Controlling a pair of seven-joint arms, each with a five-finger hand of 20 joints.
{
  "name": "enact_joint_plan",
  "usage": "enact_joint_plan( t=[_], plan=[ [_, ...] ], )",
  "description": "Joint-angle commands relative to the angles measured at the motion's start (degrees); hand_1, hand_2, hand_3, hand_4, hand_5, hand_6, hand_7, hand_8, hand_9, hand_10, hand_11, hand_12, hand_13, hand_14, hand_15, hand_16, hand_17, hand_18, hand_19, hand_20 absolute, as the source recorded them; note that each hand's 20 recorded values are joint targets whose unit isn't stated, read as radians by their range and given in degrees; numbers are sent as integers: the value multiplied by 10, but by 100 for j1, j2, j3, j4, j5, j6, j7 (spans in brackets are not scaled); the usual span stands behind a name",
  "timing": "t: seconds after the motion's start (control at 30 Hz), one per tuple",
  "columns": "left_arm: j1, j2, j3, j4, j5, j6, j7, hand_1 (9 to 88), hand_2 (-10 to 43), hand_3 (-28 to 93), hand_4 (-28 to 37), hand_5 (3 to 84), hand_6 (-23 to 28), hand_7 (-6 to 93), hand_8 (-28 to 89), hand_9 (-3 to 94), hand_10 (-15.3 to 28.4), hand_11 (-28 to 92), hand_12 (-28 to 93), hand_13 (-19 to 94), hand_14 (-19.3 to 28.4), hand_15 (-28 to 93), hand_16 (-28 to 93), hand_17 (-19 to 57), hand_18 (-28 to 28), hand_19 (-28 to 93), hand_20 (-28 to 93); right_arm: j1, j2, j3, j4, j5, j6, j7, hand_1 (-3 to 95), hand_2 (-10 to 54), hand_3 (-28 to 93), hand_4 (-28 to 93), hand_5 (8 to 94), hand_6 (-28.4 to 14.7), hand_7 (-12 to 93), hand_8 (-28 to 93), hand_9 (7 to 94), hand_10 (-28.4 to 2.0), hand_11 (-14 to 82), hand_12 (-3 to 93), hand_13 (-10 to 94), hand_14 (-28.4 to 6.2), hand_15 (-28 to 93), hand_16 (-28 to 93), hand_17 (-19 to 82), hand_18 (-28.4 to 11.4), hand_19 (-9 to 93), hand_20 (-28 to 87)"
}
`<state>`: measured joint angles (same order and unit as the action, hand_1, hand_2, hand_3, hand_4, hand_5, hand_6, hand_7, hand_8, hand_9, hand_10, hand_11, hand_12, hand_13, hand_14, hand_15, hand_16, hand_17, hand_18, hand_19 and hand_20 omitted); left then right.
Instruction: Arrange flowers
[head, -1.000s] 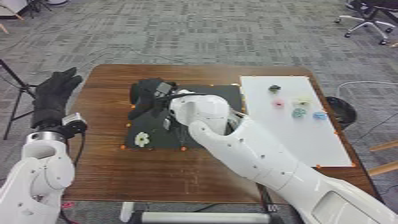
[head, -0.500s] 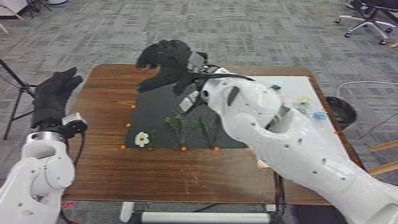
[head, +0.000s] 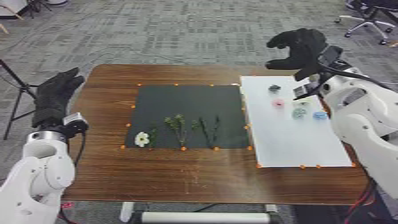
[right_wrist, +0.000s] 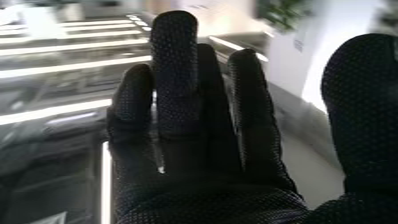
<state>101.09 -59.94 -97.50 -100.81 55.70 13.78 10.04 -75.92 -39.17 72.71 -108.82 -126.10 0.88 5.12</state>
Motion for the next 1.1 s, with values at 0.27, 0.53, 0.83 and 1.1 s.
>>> enact_joint_plan(
  t=[0.27, 0.53, 0.83, 1.1],
  plan=[
    [12, -66, -57, -42, 42, -7, -12, 256, 48, 705, -266, 491, 39, 148, -79, 503, 138, 201, 112, 362, 149, 104, 6, 56, 107, 66, 148, -1131, -85, 576, 841, -503, -233, -167, 384, -95, 671, -193, 617, 38, 261, -110, 696, -117, 139, 185, 693, -97, 445, 328, 298, -214, 680, 599],
    [12, -67, -57, -42, 43, -8, -12, 256, 46, 704, -264, 491, 39, 148, -79, 502, 138, 201, 112, 363, 148, 105, 6, 56, 107, 64, 148, -1335, -182, 537, 1012, -566, -312, -208, 394, -95, 672, -199, 619, 38, 268, -85, 696, -116, 140, 184, 704, -92, 447, 337, 310, -214, 691, 603],
    [987, -177, -268, -431, -43, -180, 428, 257, 44, 703, -263, 491, 38, 148, -79, 502, 137, 201, 112, 362, 149, 105, 6, 55, 106, 64, 149, -1183, -314, 368, 1486, -1090, -53, -495, 389, -95, 683, -192, 600, 35, 262, -107, 674, -118, 135, 185, 708, -91, 453, 344, 311, -215, 696, 609],
    [993, -183, -234, -432, -18, -194, 477, 258, 44, 703, -262, 491, 39, 148, -79, 502, 137, 202, 112, 364, 149, 106, 6, 55, 106, 63, 149, -983, -399, 323, 1805, -1277, 3, -472, 395, -95, 688, -197, 575, 29, 266, -114, 637, -120, 126, 186, 706, -90, 464, 343, 308, -216, 698, 612]
  ],
)
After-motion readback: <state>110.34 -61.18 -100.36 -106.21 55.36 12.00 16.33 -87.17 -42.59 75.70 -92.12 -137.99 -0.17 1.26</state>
